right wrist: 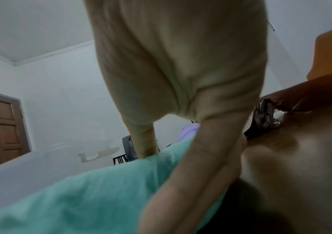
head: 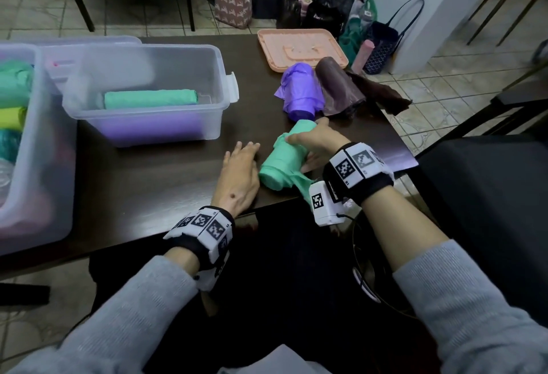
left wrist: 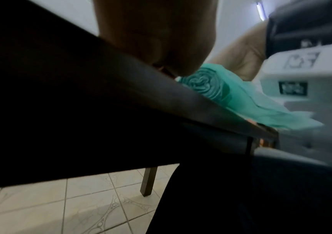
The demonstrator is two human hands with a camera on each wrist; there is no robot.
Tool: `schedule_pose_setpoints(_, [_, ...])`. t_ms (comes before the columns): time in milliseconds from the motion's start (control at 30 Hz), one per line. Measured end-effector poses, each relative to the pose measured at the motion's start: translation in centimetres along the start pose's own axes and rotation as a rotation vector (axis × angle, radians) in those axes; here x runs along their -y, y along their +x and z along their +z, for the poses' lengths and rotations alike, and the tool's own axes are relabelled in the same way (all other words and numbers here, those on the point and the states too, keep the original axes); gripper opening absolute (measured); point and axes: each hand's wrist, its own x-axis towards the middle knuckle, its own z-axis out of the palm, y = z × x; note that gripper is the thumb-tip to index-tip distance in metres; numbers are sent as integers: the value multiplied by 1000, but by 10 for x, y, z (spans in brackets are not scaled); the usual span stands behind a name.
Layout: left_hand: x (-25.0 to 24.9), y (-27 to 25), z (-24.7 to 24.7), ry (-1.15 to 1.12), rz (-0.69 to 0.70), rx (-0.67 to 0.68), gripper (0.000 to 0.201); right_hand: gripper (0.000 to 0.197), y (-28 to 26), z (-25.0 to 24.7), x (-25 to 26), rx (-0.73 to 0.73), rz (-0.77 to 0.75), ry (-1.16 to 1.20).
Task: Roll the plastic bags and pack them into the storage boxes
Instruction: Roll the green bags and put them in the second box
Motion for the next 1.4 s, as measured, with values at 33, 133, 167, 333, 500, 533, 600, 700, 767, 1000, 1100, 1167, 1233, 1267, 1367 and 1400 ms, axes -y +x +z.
schedule_pose_setpoints(33, [3,-3,-6,-161,-34,-63,47,72,-1,3,0,0,18,12])
schedule_pose_setpoints(133, [13,-9,-23,-357,-5,-81,46,64,-2,3,-1,-18,73,80])
schedule_pose_setpoints(167, [15,-10,-27,-341,43,-14,54,56,-3,2,0,-27,87,80])
schedule_pose_setpoints(333, [12,-5,-27,87,405,112,87,67,-10,-5,5,22,176,13])
schedule_pose_setpoints(500, [-3,10,-25,-68,469,11,37,47,-6,-15,-5,-210,-92,-449])
schedule_pose_setpoints(533, [-8,14,-27,-218,353,-13,27,43,-6,-18,-8,-279,-182,-602])
schedule_pose_setpoints(600, [-21,24,-34,-392,128,-75,14,35,-8,-21,-10,-318,-428,-745])
schedule_pose_setpoints(700, [-38,42,-48,-316,-56,-176,11,31,-14,-20,-7,-52,-680,-767])
schedule_pose_setpoints(767, [-47,52,-56,-289,-147,-186,16,35,-19,-16,-6,51,-738,-845])
schedule_pose_setpoints(1000, [-62,76,-70,-535,-280,-130,26,68,-24,-2,-11,-24,-782,-1111])
schedule_pose_setpoints(1100, [-72,86,-81,-584,-296,-155,24,72,-29,4,-18,11,-769,-1105])
schedule_pose_setpoints(1167, [-79,92,-89,-600,-300,-172,11,71,-31,8,-21,9,-763,-1133])
schedule_pose_setpoints(1233, [-86,97,-98,-614,-292,-185,17,69,-31,10,-22,12,-754,-1148])
schedule_pose_setpoints(1267, [-89,100,-103,-626,-286,-197,23,67,-31,11,-23,23,-745,-1137])
schedule_pose_setpoints(1367, [-97,112,-115,-617,-281,-226,30,60,-29,14,-27,75,-728,-1049])
schedule_pose_setpoints(1400, [-99,116,-118,-611,-286,-233,29,61,-29,15,-28,82,-724,-1036])
